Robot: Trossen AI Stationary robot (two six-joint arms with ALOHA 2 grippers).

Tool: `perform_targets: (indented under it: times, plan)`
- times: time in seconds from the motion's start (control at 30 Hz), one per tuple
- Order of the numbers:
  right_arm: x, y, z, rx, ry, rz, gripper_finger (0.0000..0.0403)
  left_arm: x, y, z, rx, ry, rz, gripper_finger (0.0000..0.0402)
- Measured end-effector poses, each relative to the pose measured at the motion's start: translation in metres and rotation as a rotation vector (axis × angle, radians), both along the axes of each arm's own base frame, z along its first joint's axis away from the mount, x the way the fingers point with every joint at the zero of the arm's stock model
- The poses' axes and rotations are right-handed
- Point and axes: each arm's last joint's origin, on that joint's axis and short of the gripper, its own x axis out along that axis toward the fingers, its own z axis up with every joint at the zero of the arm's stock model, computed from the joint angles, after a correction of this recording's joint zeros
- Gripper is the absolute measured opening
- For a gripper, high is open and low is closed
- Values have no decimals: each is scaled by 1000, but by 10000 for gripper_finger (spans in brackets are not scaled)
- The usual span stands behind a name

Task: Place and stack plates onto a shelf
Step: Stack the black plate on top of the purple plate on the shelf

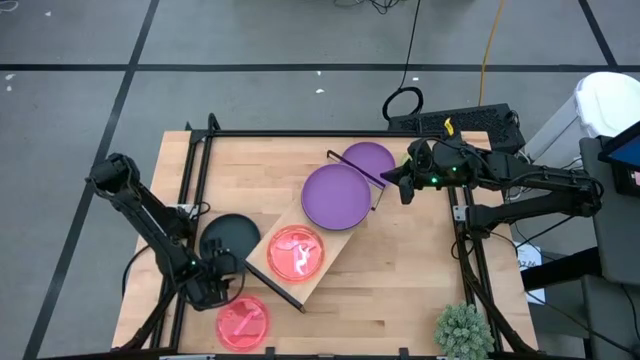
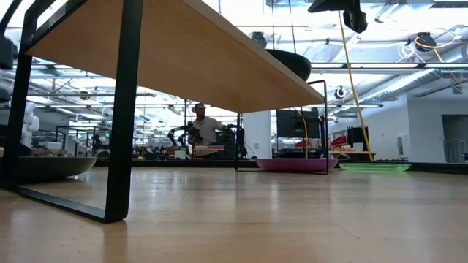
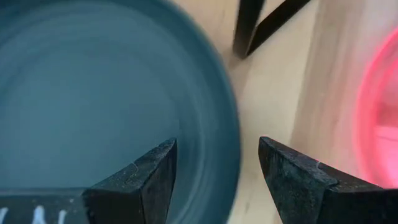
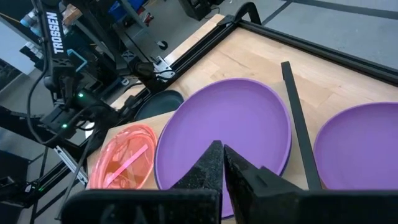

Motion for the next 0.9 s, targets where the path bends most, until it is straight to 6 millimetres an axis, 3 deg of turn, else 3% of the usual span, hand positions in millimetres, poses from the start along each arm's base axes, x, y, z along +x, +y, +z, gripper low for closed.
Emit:
perform_targets:
  times: [0.2,0.57,0.9]
  plan:
    - [0,0,0,0,0,0,0,-6,5,-12,-17,64,-46,185]
    - [0,0,0,1,0,0,0,-5,4,-2,22,103,-79,48]
    - [0,-1,0,-3,1,-1,0,-5,5,17,124,154,-66,26]
